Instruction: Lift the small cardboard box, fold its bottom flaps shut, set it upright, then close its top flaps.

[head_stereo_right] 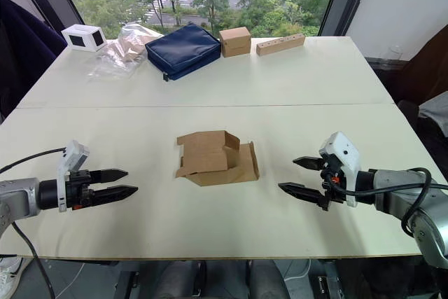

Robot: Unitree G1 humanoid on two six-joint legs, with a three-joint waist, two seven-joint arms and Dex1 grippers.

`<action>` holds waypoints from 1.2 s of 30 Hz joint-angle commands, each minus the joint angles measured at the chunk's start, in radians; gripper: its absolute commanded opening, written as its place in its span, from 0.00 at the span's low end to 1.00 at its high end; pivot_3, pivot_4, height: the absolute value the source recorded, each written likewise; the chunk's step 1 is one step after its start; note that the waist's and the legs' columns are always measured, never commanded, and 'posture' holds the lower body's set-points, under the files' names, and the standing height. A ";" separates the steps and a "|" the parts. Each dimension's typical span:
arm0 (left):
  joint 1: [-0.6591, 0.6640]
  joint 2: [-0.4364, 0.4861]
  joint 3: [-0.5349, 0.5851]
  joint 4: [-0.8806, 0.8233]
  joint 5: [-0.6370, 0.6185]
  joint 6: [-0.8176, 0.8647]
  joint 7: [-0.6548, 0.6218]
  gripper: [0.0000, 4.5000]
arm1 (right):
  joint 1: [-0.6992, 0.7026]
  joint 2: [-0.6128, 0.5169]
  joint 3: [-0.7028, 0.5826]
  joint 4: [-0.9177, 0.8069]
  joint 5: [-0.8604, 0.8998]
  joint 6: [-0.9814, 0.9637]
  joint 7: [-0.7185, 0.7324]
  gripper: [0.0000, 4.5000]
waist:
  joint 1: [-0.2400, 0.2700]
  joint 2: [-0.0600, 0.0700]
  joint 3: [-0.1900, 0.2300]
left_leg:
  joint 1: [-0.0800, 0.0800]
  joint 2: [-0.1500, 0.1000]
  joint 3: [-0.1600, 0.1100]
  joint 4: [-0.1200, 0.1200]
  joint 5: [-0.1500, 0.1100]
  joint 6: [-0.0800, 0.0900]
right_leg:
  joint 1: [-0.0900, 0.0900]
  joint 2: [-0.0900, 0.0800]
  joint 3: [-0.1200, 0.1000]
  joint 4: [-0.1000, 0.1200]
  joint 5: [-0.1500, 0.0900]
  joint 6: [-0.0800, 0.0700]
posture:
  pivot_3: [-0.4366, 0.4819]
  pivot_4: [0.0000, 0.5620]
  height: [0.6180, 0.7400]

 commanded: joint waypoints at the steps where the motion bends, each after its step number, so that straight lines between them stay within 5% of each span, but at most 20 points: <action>1: -0.007 0.003 0.024 0.002 -0.003 -0.017 -0.008 1.00 | -0.012 -0.007 -0.006 -0.016 -0.001 -0.013 0.002 0.96 | 0.000 0.000 0.000 | 0.000 0.000 0.000 0.000 0.000 0.000 | 0.000 0.000 0.000 0.000 0.000 0.000 | 0.48 0.27 1.00; 29: -0.042 0.016 -0.030 0.036 0.069 -0.067 -0.015 1.00 | 0.018 0.000 0.017 0.037 -0.080 -0.066 -0.005 0.96 | 0.000 0.000 0.000 | 0.000 0.000 0.000 0.000 0.000 0.000 | 0.000 0.000 0.000 0.000 0.000 0.000 | 0.48 0.27 1.00; 36: -0.223 0.002 -0.069 0.121 -0.162 0.280 -0.090 1.00 | 0.026 -0.011 0.004 -0.099 -0.057 -0.056 -0.018 0.96 | 0.001 0.000 0.000 | 0.000 0.000 0.000 0.000 0.000 0.000 | 0.000 0.001 -0.001 0.001 0.000 0.000 | 0.48 0.27 1.00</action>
